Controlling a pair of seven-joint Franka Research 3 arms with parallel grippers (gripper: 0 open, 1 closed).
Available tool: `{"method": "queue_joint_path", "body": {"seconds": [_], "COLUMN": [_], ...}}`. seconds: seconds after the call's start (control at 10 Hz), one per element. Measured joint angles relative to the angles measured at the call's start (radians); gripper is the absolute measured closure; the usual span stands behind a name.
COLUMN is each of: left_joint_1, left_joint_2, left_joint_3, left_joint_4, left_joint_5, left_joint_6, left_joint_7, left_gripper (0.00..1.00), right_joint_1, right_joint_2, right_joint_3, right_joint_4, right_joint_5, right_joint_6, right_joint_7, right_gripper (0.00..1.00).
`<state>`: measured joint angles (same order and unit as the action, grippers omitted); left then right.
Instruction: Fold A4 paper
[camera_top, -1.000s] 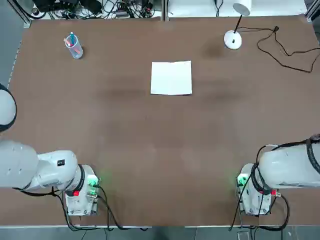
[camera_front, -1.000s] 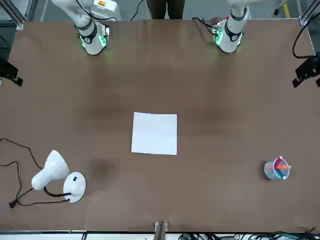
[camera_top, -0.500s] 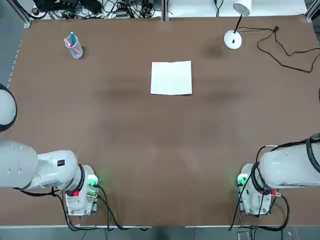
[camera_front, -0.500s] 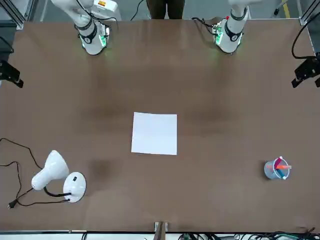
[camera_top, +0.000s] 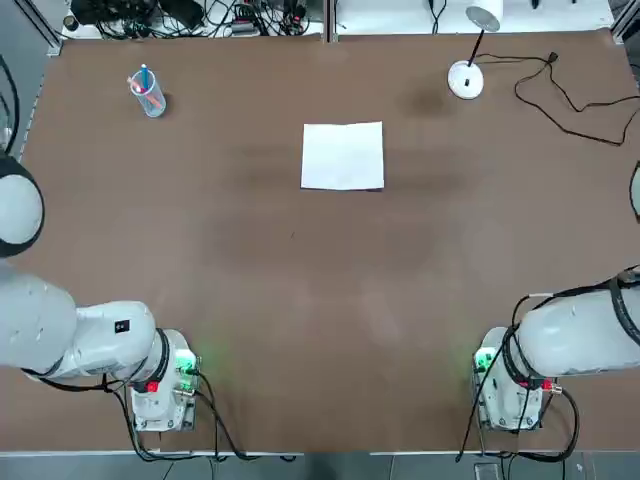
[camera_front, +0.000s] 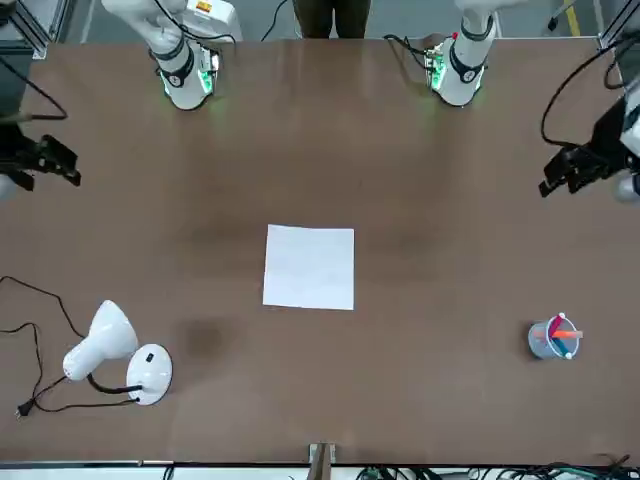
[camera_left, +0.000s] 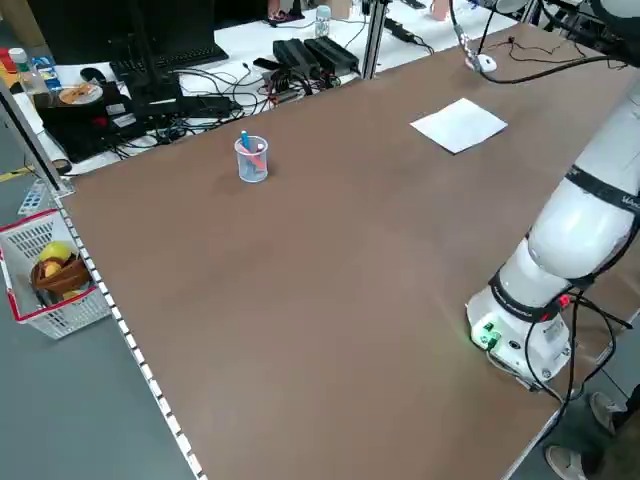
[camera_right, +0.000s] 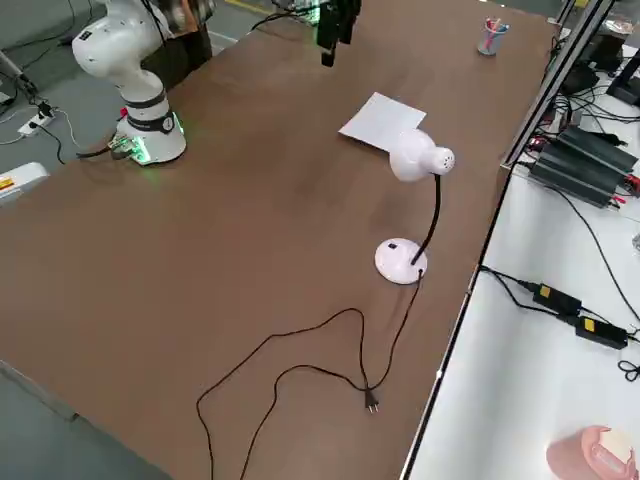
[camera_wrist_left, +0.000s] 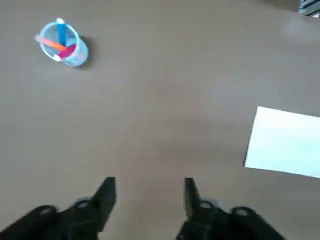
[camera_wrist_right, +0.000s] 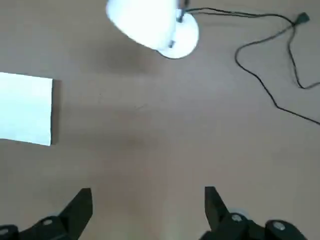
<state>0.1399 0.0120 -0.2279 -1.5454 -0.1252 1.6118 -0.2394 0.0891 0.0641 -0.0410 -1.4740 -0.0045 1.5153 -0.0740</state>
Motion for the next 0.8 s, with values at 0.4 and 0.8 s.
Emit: {"method": "queue_joint_path", "body": {"seconds": [0.4,0.8], "left_joint_1": [-0.012,-0.182], "left_joint_2": [0.057,0.324], "left_joint_3": [-0.157,-0.223], "left_joint_4": [-0.001,0.011], "left_joint_5": [-0.061,0.052], "left_joint_6": [0.141,0.386], "left_joint_7": [-0.261,-0.484], "left_gripper": [0.99,0.99], "right_joint_1": [0.059,0.063], "right_joint_2": [0.005,0.011], "right_joint_3": [0.023,0.023], "right_joint_4": [-0.180,-0.415], "right_joint_5": [0.101,0.245], "right_joint_6": [0.162,0.400], "right_joint_7": [0.056,0.072], "right_gripper": [0.01,0.07]}}
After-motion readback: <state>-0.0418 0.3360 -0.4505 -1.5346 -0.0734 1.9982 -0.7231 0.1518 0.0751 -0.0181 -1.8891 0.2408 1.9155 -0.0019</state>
